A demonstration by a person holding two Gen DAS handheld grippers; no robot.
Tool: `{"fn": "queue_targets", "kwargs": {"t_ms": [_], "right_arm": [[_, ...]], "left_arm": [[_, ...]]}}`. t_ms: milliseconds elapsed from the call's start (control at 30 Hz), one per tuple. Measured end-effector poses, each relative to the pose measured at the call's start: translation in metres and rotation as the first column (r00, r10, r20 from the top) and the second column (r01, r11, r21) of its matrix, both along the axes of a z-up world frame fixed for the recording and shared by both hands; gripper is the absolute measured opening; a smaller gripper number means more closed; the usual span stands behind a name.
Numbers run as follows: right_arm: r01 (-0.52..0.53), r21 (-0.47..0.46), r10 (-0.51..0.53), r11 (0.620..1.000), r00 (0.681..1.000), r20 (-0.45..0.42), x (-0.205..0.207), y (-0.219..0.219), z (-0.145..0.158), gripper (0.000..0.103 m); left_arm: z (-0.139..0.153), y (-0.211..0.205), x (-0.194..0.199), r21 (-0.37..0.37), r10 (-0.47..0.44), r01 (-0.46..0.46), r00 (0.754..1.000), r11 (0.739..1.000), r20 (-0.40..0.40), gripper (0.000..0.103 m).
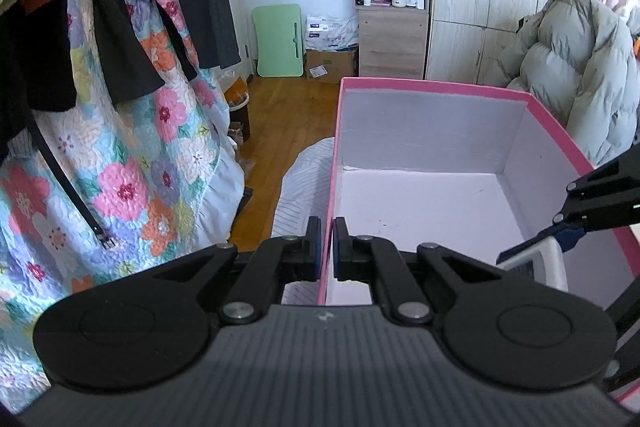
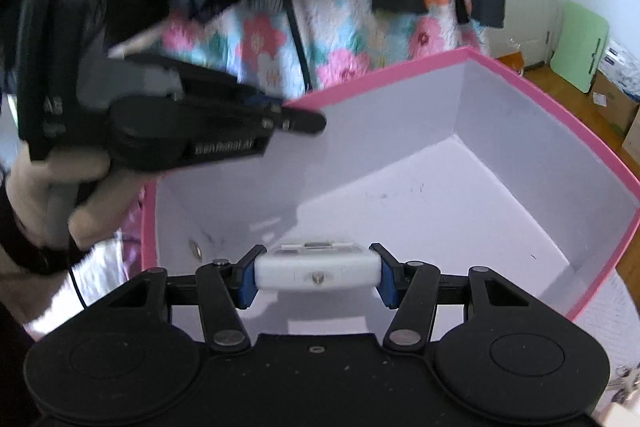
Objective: Organize rigid objects
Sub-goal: 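Carry the white remote into the pink box with the right tool and open it, then move the right tool back to the table and grasp another white remote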
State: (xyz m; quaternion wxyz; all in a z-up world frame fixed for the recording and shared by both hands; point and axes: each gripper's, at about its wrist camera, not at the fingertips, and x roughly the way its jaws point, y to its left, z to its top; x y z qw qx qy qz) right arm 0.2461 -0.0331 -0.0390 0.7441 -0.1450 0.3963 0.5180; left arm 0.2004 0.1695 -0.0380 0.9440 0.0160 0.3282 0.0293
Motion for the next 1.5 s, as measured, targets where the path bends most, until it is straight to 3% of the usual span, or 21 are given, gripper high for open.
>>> {"fn": "queue_targets", "kwargs": {"t_ms": [167,567,667,833,967,1100,1300,1500], "right_arm": [[0.030,-0.140,-0.027,0.990,0.999,0.023,0.004,0.007,-0.014,0.061],[0.006,-0.157,0.004,0.988,0.998,0.061,0.007,0.032,-0.007,0.061],[0.048,-0.109,-0.040,0.993,0.997,0.073,0.008,0.028,0.002,0.068],[0.162,0.017,-0.163,0.987,0.981,0.104,0.002,-0.017,0.030,0.069],[0.287,0.059,-0.292,0.956,0.946,0.142,-0.011,-0.066,0.054,0.069],[0.439,0.061,-0.443,0.896,0.889,0.119,-0.016,-0.121,0.062,0.069],[0.602,-0.015,-0.600,0.798,0.797,0.068,-0.015,-0.174,0.032,0.069],[0.690,-0.112,-0.689,0.715,0.723,0.052,0.003,-0.186,-0.012,0.069]], "left_arm": [[0.001,0.000,0.000,0.010,-0.005,0.005,1.000,1.000,0.000,0.005],[0.000,-0.001,0.000,0.026,-0.010,0.010,1.000,1.000,-0.003,0.006],[0.000,-0.002,0.000,0.031,-0.009,0.009,1.000,0.999,-0.003,0.006],[-0.001,-0.003,0.000,0.033,-0.009,0.009,1.000,0.999,-0.003,0.006],[-0.002,-0.005,0.000,0.044,-0.013,0.013,1.000,0.999,-0.001,0.006],[-0.001,-0.006,0.000,0.054,-0.017,0.017,1.000,0.998,0.000,0.006],[0.000,-0.006,0.000,0.055,-0.022,0.022,1.000,0.998,-0.002,0.008],[0.001,-0.006,0.001,0.061,-0.026,0.026,1.000,0.998,-0.004,0.008]]}}
